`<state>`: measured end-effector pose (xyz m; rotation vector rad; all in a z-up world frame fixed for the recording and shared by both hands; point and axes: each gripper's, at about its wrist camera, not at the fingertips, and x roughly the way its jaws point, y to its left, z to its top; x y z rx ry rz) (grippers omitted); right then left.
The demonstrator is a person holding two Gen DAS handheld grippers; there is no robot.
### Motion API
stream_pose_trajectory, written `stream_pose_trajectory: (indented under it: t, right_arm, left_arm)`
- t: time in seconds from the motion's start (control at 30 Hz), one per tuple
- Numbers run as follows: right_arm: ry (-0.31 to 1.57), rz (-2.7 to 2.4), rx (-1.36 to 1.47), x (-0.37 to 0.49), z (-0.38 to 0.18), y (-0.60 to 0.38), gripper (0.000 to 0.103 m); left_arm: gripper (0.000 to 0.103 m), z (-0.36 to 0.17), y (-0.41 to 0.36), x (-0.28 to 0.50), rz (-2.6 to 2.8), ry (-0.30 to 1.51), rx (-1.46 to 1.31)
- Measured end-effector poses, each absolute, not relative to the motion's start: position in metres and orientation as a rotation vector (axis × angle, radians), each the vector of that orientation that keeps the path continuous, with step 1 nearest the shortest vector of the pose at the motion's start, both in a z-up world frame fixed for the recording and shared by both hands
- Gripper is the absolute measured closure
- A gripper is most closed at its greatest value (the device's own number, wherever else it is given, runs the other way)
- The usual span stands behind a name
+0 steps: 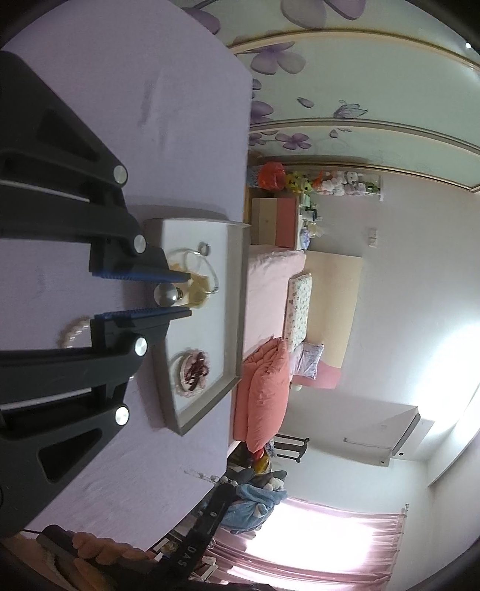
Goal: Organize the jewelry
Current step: 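Carry the pendant and earrings into the grey tray and release both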
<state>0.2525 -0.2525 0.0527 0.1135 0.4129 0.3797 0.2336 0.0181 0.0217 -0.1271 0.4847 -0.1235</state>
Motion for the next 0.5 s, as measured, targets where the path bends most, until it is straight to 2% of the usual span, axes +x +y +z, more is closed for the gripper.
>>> stream_pose_trajectory:
  t: [0.17, 0.5]
  right_arm:
    - [0.357, 0.374, 0.154, 0.277, 0.061, -0.254, 0.095]
    - [0.402, 0.376, 0.143, 0.337, 0.040, -0.233, 0.095]
  left_arm:
    - [0.089, 0.030, 0.016, 0.263, -0.127, 0.455, -0.118]
    - [0.089, 0.022, 0.008, 0.326, -0.105, 0.455, -0.133]
